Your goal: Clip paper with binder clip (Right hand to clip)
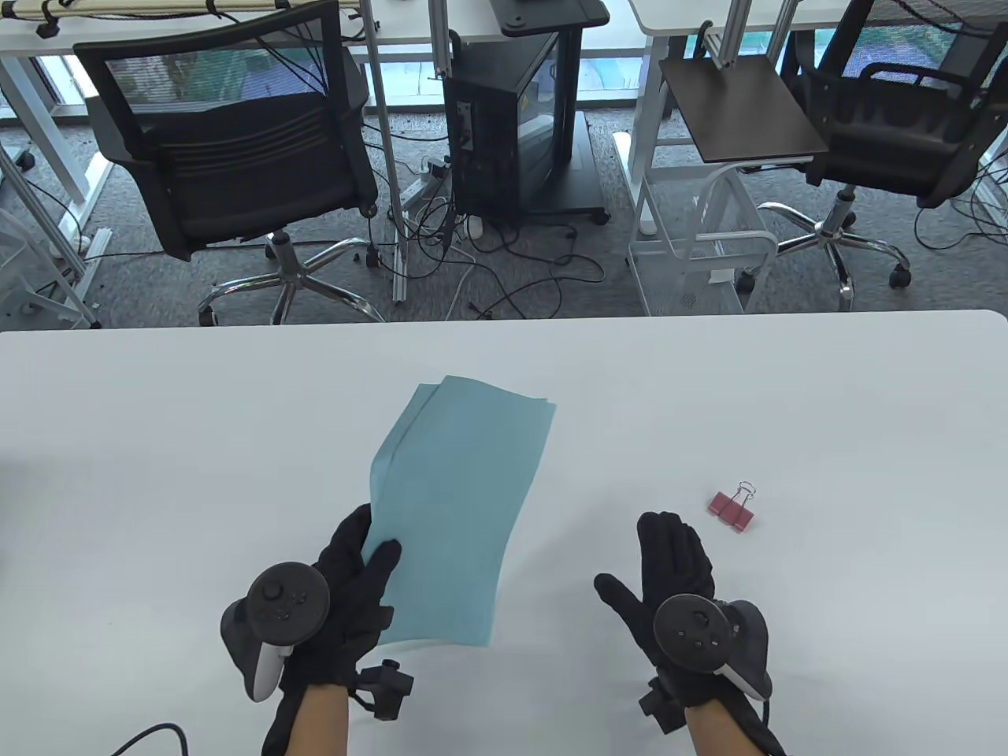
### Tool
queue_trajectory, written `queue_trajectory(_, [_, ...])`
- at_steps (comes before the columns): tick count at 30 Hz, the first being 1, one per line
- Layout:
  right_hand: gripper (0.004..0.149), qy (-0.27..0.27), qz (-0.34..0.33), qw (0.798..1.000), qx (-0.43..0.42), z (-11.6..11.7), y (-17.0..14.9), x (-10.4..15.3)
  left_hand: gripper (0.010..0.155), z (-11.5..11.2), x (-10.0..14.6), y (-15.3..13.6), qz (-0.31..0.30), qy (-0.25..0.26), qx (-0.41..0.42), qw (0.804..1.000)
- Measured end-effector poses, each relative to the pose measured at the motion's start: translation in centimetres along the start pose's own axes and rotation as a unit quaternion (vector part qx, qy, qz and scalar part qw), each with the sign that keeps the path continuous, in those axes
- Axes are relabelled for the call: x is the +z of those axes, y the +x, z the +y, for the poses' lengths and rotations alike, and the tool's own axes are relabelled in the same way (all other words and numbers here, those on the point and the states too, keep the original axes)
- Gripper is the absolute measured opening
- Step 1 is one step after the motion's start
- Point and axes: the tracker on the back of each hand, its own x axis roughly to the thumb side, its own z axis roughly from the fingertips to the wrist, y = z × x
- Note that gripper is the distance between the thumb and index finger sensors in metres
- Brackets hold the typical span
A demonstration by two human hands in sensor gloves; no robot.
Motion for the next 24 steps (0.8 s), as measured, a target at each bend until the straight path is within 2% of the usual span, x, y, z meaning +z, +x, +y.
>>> queue_trajectory(2, [0.105,0.001,-0.026,0.995,-0.099,-0.7,0.2,-0.1,0.052,-0.7,0.1,1.1,-0.063,-0.03,0.086,0.994])
queue_trajectory(4, [0.11,0.011,-0.059,0.976,-0.209,-1.2,0.2,-0.1,0.052,-1.6,0.1,1.5,-0.098,-0.072,0.145,0.982])
queue_trajectory(7, [0.113,0.03,-0.077,0.948,-0.306,-1.4,-0.1,-0.2,0.053,-3.1,0.0,1.4,-0.133,-0.132,0.178,0.966])
queue_trajectory(9, [0.11,0.03,-0.07,0.929,-0.361,-1.0,-1.0,-0.2,0.053,-3.8,0.0,0.8,-0.134,-0.146,0.194,0.961])
queue_trajectory(11, [0.083,0.04,-0.08,0.917,-0.389,-0.8,-1.4,-0.4,0.054,-4.2,-0.1,0.1,-0.106,-0.16,0.193,0.962])
queue_trajectory(12, [0.061,0.067,-0.101,0.908,-0.401,-0.8,-1.2,-0.6,0.057,-4.3,-0.1,-0.3,-0.086,-0.168,0.164,0.968])
queue_trajectory(13, [0.05,0.059,-0.098,0.914,-0.389,-1.0,-1.0,-0.5,0.062,-4.3,-0.1,-0.5,-0.077,-0.165,0.144,0.973])
queue_trajectory(15, [0.047,0.005,-0.088,0.945,-0.315,-1.4,-0.5,-0.3,0.068,-3.9,0.0,-0.9,-0.042,-0.122,0.121,0.984])
queue_trajectory(16, [0.046,-0.009,-0.094,0.959,-0.267,-1.7,-0.2,-0.2,0.066,-3.6,0.0,-1.2,-0.015,-0.089,0.125,0.988])
queue_trajectory(17, [0.045,-0.012,-0.103,0.966,-0.239,-1.9,0.0,-0.1,0.064,-3.4,0.0,-1.4,-0.014,-0.076,0.135,0.988])
queue_trajectory(18, [0.045,-0.023,-0.114,0.97,-0.214,-2.2,0.5,0.0,0.058,-3.3,0.1,-1.3,-0.022,-0.075,0.148,0.986])
queue_trajectory(20, [0.044,-0.061,-0.127,0.966,-0.218,-3.0,1.4,0.3,0.047,-2.8,0.3,0.0,-0.054,-0.07,0.135,0.987])
queue_trajectory(22, [0.045,-0.092,-0.158,0.961,-0.209,-4.3,2.8,0.6,0.045,-2.2,0.6,1.8,-0.094,-0.035,0.111,0.989])
queue_trajectory(24, [0.047,-0.104,-0.161,0.965,-0.177,-4.9,3.3,0.8,0.044,-2.0,1.0,3.0,-0.106,0.0,0.102,0.989])
